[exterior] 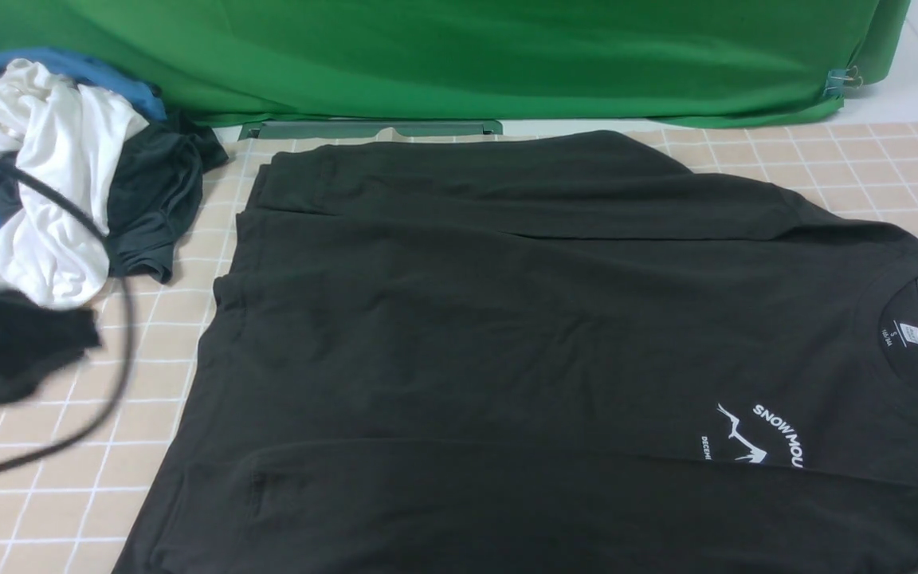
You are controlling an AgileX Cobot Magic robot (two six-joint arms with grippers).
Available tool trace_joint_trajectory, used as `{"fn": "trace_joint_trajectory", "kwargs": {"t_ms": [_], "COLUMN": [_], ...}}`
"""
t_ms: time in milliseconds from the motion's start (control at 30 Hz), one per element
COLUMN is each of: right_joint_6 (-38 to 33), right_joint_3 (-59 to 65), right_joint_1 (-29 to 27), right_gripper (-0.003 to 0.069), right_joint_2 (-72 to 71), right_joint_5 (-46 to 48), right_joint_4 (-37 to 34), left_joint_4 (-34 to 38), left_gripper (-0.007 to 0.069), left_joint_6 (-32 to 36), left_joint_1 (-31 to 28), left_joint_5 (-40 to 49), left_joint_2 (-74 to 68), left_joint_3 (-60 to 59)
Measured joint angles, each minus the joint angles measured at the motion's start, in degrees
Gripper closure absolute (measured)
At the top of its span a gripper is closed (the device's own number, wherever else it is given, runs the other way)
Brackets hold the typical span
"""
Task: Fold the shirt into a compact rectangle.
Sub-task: 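Grasp the left edge of the dark T-shirt lying flat on the table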
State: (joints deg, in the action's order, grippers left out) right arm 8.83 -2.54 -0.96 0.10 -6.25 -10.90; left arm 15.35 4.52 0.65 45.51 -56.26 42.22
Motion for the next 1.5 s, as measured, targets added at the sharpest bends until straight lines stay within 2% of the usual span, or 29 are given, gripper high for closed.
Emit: {"fn": "trace_joint_trajectory", "kwargs": {"t_ms": [33, 100, 200, 267, 300, 333, 367, 400, 533, 667, 833, 900, 967, 1033, 1133, 1233, 1267, 1333, 1467, 1500], "right_joint_6": [-0.24, -1.99, -5.11, -7.90, -8.11, -10.28, -10.28, -13.70, -18.19, -22.30, -24.05, -24.05, -24.05, -24.05, -24.05, -24.05, -24.05, -24.05, -24.05, -24.05], "right_joint_3": [-3.16, -9.50, -17.95, -24.86, -25.39, -29.17, -29.17, -33.04, -35.46, -35.65, -35.66, -35.66, -35.66, -35.66, -35.71, -35.71, -35.71, -35.71, -35.71, -35.71], "right_joint_1": [0.00, 0.00, 0.00, 0.00, 0.00, 0.00, 0.00, 0.00, 0.00, 0.00, 0.00, 0.00, 0.00, 0.00, 0.00, 0.00, 0.00, 0.00, 0.00, 0.00], "right_gripper": [0.0550, 0.0610, 0.0619, 0.0620, 0.0620, 0.0620, 0.0620, 0.0620, 0.0620, 0.0620, 0.0620, 0.0620, 0.0620, 0.0620, 0.0620, 0.0620, 0.0620, 0.0621, 0.0621, 0.0621], "right_joint_2": [0.63, 3.51, 10.10, 18.72, 18.72, 24.56, 24.56, 30.20, 35.92, 39.03, 39.24, 39.24, 39.24, 39.24, 39.24, 39.24, 39.24, 39.24, 39.24, 39.24], "right_joint_5": [3.52, 11.49, 21.47, 31.15, 31.82, 37.46, 37.46, 41.88, 44.65, 45.45, 44.28, 43.98, 43.86, 43.82, 43.68, 43.40, 43.42, 43.36, 43.30, 43.30], "right_joint_4": [0.00, 0.00, 0.00, 0.00, 0.00, 0.00, 0.00, -0.44, -2.89, -8.19, -10.41, -10.52, -10.72, -10.84, -10.99, -11.15, -11.15, -11.22, -11.27, -11.27], "left_joint_4": [0.89, 1.17, -0.74, -6.70, -6.70, -12.01, -12.01, -15.35, -16.61, -18.89, -20.81, -20.93, -21.05, -21.19, -21.19, -20.92, -20.67, -20.36, -20.31, -20.31], "left_gripper": [0.0608, 0.0609, 0.0609, 0.0609, 0.0609, 0.0609, 0.0609, 0.0605, 0.0596, 0.0481, 0.0241, 0.0171, 0.0117, 0.0097, 0.0106, 0.0193, 0.0230, 0.0356, 0.0564, 0.0576], "left_joint_6": [1.56, 2.80, 1.02, -6.75, -7.57, -14.01, -14.01, -17.90, -19.23, -19.41, -20.69, -20.73, -20.73, -20.73, -20.68, -20.50, -20.50, -20.43, -18.76, -18.46], "left_joint_1": [0.27, 2.26, 7.26, 12.23, 12.23, 14.57, 14.57, 15.53, 15.79, 15.92, 15.92, 15.92, 15.92, 15.92, 15.92, 15.92, 15.92, 15.92, 15.92, 15.92], "left_joint_5": [0.48, 0.70, 0.27, -0.73, -0.72, -1.22, -1.22, -2.23, -4.12, -7.55, -11.64, -12.90, -14.13, -14.65, -14.85, -15.02, -15.02, -15.06, -14.94, -14.84], "left_joint_2": [-3.29, -7.80, -11.83, -15.20, -15.48, -17.79, -17.79, -20.00, -23.06, -27.04, -30.65, -31.65, -32.55, -33.03, -33.22, -33.30, -33.30, -33.37, -33.39, -33.39], "left_joint_3": [-0.57, -1.77, -2.82, -3.02, -3.07, -3.07, -3.07, -3.07, -3.07, -3.07, -3.07, -3.07, -3.07, -3.07, -3.07, -3.07, -3.07, -3.07, -2.96, -2.89]}}
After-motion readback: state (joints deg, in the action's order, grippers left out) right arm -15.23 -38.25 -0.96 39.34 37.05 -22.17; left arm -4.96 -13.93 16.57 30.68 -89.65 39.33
